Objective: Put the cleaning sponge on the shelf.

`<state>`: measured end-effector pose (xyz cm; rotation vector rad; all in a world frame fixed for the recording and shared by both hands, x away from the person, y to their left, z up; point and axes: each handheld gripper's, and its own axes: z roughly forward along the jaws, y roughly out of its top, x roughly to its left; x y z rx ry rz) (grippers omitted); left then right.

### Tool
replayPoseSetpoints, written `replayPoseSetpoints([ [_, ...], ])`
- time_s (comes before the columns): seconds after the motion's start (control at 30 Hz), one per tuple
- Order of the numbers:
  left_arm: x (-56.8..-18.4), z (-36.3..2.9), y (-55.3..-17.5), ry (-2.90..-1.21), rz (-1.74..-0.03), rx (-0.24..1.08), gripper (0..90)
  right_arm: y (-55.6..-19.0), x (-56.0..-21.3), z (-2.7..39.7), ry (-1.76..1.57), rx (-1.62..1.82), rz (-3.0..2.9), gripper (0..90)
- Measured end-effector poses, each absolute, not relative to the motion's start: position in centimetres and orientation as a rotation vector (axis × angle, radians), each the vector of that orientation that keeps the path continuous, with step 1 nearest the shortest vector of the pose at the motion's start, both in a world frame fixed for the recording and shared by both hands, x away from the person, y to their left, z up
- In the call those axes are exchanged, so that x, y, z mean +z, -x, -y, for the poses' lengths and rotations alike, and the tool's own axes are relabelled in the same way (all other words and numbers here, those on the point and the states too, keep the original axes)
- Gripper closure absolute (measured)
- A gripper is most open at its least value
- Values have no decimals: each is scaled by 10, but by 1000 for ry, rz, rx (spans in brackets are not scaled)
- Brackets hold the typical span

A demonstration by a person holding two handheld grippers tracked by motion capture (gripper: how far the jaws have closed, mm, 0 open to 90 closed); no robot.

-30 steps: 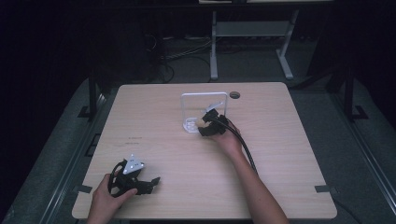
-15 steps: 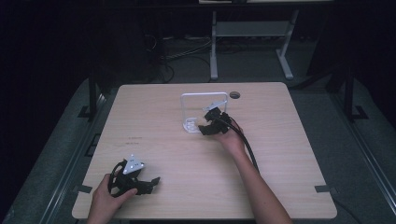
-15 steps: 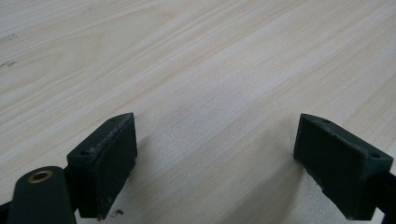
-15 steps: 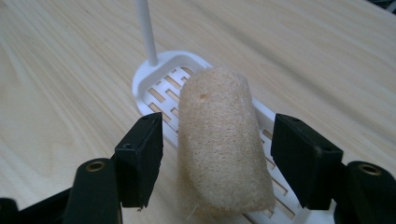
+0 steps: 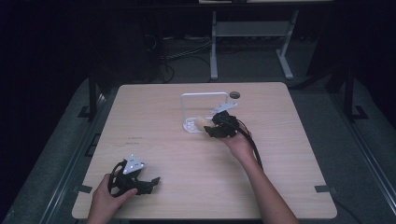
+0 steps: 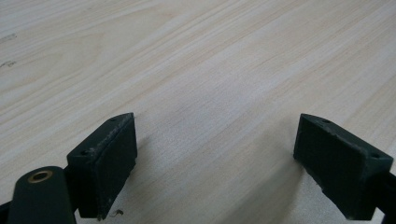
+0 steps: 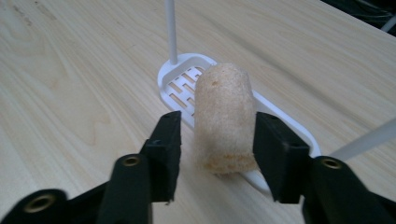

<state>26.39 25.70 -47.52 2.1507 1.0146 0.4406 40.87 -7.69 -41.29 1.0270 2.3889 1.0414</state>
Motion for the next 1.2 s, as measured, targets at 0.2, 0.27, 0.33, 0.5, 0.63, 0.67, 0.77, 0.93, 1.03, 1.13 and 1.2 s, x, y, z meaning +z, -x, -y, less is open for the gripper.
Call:
replayPoseSetpoints([
  [0.2,-475,-257,-264,-2152,-1012,440,129,-400,-410,84,-1005,1077,-2401,715],
  [0.27,-475,-257,-264,-2150,-1012,439,128,-398,-410,85,-1002,1085,-2411,783],
  [0.33,-475,-257,-264,-2151,-1013,439,128,-396,-412,85,-997,1098,-2422,853],
  [0.5,-475,-257,-264,-2150,-1013,439,128,-396,-420,85,-990,1117,-2463,898],
  [0.63,-475,-257,-264,-2150,-1013,439,128,-396,-429,81,-988,1117,-2489,898],
  [0.67,-475,-257,-264,-2150,-1013,439,128,-396,-432,80,-990,1117,-2497,899],
  [0.77,-475,-257,-264,-2150,-1013,439,128,-396,-438,77,-997,1122,-2508,899],
  [0.93,-475,-257,-264,-2150,-1013,438,128,-396,-445,73,-1000,1095,-2516,899],
  [1.03,-475,-257,-264,-2150,-1013,439,128,-397,-449,72,-1000,1092,-2517,900],
  [1.13,-475,-257,-264,-2150,-1013,439,128,-399,-453,72,-1006,1083,-2514,900],
  [1.2,-475,-257,-264,-2150,-1013,439,128,-400,-455,73,-1008,1074,-2515,900],
])
